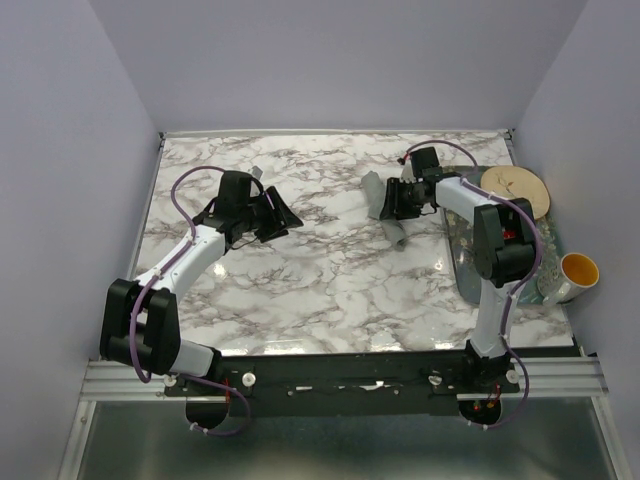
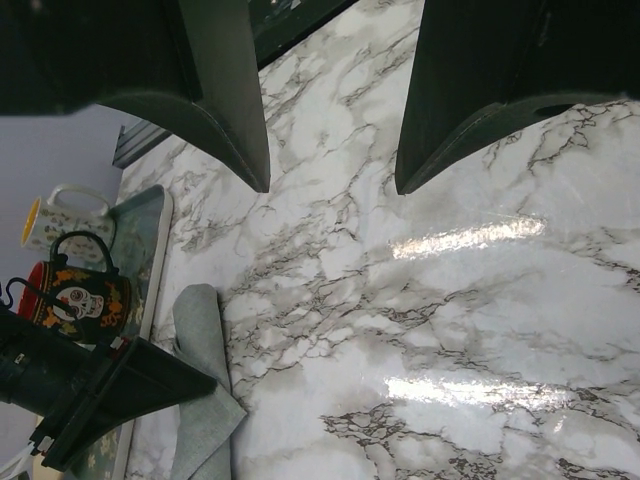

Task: Fold the napkin, place the utensils inside, and roll it up
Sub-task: Roll the napkin with the utensil

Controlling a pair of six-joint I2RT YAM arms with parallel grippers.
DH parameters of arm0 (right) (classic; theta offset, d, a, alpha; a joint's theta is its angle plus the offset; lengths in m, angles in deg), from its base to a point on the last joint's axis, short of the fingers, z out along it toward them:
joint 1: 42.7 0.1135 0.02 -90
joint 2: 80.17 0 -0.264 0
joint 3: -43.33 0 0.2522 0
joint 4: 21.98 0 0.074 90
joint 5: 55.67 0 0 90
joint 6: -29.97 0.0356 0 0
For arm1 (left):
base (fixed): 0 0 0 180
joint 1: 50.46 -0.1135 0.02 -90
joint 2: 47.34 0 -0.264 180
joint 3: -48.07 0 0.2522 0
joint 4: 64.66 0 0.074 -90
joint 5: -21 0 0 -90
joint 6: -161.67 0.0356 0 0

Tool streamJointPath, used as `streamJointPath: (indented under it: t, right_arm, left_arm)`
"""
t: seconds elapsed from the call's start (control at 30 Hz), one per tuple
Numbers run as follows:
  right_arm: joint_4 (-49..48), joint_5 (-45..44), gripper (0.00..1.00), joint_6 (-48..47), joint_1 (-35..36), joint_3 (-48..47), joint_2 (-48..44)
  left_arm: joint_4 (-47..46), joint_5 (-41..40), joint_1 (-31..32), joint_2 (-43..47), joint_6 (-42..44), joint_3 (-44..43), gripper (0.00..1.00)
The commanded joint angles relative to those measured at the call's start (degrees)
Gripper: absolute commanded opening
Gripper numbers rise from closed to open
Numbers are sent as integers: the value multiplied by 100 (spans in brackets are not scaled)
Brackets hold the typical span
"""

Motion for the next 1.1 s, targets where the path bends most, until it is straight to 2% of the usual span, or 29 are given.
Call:
streamJointPath:
  t: [0.0,0.17,0.5,0.83,1.07]
  right_arm:
    - [106,267,58,-47,-14,6,85]
    - [141,206,63,-126,-5,42,-178]
    - [475,-120,66,-372,48,244,-741]
    - [826,-443,66,-557,223,-73,-662]
    - [958,-752,63,-618,556,50,-1127]
  left_arm:
    - [-136,226,-12,44,-32,-50,62]
    - [-118,226,-12,62,-15,-41,62]
    - [-180,261,-12,44,-41,12,62]
    - [-206,288,-4,35,-67,-6,62]
    - [-276,498,31,0,47,3,62]
